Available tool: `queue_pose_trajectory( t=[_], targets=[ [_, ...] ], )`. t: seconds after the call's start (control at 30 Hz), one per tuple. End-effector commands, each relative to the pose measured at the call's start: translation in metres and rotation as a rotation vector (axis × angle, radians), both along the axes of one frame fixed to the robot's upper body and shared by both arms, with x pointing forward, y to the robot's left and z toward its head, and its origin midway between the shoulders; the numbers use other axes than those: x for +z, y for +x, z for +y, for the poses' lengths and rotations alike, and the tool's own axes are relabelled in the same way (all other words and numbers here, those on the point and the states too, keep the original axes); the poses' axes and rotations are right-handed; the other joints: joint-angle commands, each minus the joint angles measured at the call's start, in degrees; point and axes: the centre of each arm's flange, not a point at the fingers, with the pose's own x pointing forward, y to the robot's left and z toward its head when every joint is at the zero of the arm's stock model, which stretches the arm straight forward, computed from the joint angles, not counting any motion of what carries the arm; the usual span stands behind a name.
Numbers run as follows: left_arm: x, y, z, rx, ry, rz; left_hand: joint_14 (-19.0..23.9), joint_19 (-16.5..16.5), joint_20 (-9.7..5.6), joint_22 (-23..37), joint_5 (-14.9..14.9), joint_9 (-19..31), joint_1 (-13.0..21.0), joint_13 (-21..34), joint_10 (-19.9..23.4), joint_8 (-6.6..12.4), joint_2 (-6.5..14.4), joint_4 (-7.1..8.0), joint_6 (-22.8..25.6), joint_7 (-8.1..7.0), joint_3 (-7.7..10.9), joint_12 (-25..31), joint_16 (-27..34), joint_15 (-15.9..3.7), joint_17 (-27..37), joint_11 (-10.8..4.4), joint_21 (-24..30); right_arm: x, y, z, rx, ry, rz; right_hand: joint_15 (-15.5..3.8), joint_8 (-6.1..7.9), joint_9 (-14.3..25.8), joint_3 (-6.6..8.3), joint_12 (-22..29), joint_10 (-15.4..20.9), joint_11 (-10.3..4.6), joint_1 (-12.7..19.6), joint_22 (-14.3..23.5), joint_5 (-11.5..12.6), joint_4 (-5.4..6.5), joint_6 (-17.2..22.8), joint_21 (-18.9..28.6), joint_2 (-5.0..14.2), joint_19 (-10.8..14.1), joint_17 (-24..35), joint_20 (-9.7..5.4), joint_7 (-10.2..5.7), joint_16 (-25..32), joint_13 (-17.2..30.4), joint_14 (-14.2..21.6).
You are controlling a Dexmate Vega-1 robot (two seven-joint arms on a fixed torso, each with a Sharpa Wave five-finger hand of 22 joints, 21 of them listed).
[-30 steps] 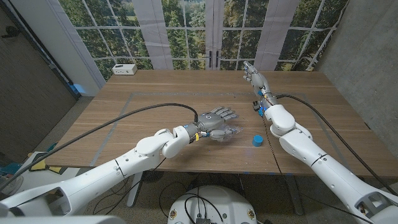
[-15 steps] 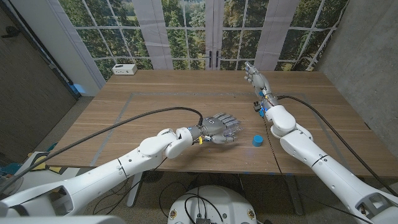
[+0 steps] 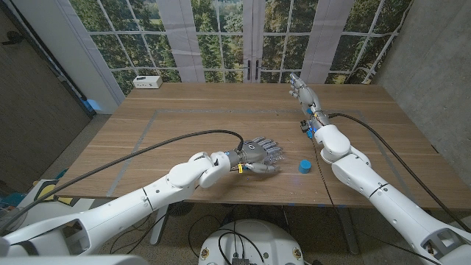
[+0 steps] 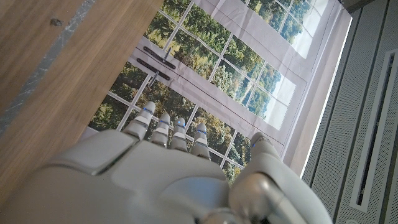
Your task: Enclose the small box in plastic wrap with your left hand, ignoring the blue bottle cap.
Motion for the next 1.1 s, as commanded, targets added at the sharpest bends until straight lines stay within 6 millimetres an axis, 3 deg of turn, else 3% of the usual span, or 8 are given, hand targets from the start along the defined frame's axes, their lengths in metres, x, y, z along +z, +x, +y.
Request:
queue_pose_trajectory(
  t=[0.03,0.37,0.5,0.53,0.67,0.83,1.1],
  targets=[
    [-0.005,-0.001,0.0,0.031,0.049,-0.001,-25.7,-22.3,0.09,0.3,0.4,0.2,-0.5,0.2,-19.7,0.12,6.4,0.06,-17.8,0.37,-0.42,0.2,0.3,0.49,0.2,0.27,0.4,0.0,-0.002,0.0,-0.006,-0.002,0.001,0.29,-0.01,0.1,0.07,-0.1,0.3,0.03,-0.2,0.1,0.1,0.1,0.3,-0.2,-0.34,0.1,0.0,0.36,-0.27,0.1,0.2,-0.1],
    [0.002,-0.011,0.004,0.047,-0.028,-0.162,-25.6,-22.5,0.42,0.4,0.5,0.3,-0.5,0.3,-20.4,0.44,6.2,0.0,-18.7,0.45,-1.4,0.5,0.8,0.89,0.2,0.58,0.8,0.0,-0.003,0.0,-0.007,-0.005,0.002,0.37,-0.02,0.1,0.07,-0.1,0.3,0.05,-0.2,0.1,0.1,0.09,0.3,-0.2,-0.35,0.1,0.0,0.45,-0.21,0.1,0.2,-0.1],
    [0.0,-0.017,0.008,0.027,-0.057,-0.323,-18.9,-18.6,1.91,0.3,0.8,0.3,-0.1,0.4,-13.9,2.47,6.5,-0.28,-13.1,0.84,-3.36,3.2,2.8,2.56,0.1,1.23,3.0,0.0,-0.004,0.0,-0.009,-0.008,0.003,0.3,-0.03,0.1,0.08,-0.1,0.3,0.01,-0.2,0.1,0.1,0.09,0.3,-0.2,-0.34,0.0,0.0,0.37,-0.29,0.1,0.2,-0.1],
    [0.002,-0.016,0.009,0.026,-0.063,-0.296,-16.4,-16.6,2.65,0.1,0.9,0.3,0.1,0.3,-11.9,2.65,6.7,-0.41,-11.6,0.72,-3.52,3.7,3.3,2.62,0.0,1.46,3.8,-0.001,-0.004,0.0,-0.005,-0.006,0.007,0.3,-0.03,0.1,0.08,-0.1,0.3,0.01,-0.2,0.1,0.1,0.08,0.3,-0.2,-0.34,0.0,0.0,0.34,-0.26,0.1,0.2,-0.1],
    [0.005,-0.017,0.015,0.008,-0.134,-0.323,-13.3,-14.2,3.56,-0.1,1.1,0.3,0.3,0.4,-8.8,2.91,6.9,-0.56,-9.4,0.77,-3.44,4.6,3.8,2.85,-0.1,1.56,4.8,-0.001,-0.004,-0.001,-0.005,-0.006,0.003,0.3,-0.05,0.1,0.07,-0.1,0.3,0.02,-0.2,0.1,0.1,0.07,0.2,-0.3,-0.36,0.0,0.0,0.45,-0.19,0.0,0.2,-0.2],
    [0.013,-0.019,0.019,0.013,-0.208,-0.368,-9.8,-10.3,4.53,-0.3,1.2,0.2,0.8,0.4,-5.6,3.27,6.9,-0.79,-6.3,0.87,-2.83,5.3,3.9,3.19,-0.2,1.87,6.2,0.0,-0.004,0.0,-0.01,-0.007,0.007,0.35,-0.05,0.1,0.07,-0.1,0.3,0.03,-0.2,0.1,0.1,0.05,0.2,-0.3,-0.39,-0.1,0.0,0.49,-0.21,0.0,0.2,-0.2],
    [0.023,-0.021,0.024,0.022,-0.297,-0.372,-8.7,-8.7,5.18,-0.4,1.1,0.2,1.0,0.4,-4.4,3.18,6.9,-0.97,-5.3,0.78,-2.37,5.4,3.7,3.19,-0.3,2.18,6.8,0.002,-0.003,0.001,-0.001,-0.01,0.005,0.29,-0.04,0.1,0.03,-0.1,0.2,0.02,-0.3,0.1,0.1,0.06,0.2,-0.3,-0.45,-0.1,0.0,0.62,-0.22,0.0,0.2,-0.2]
  ],
)
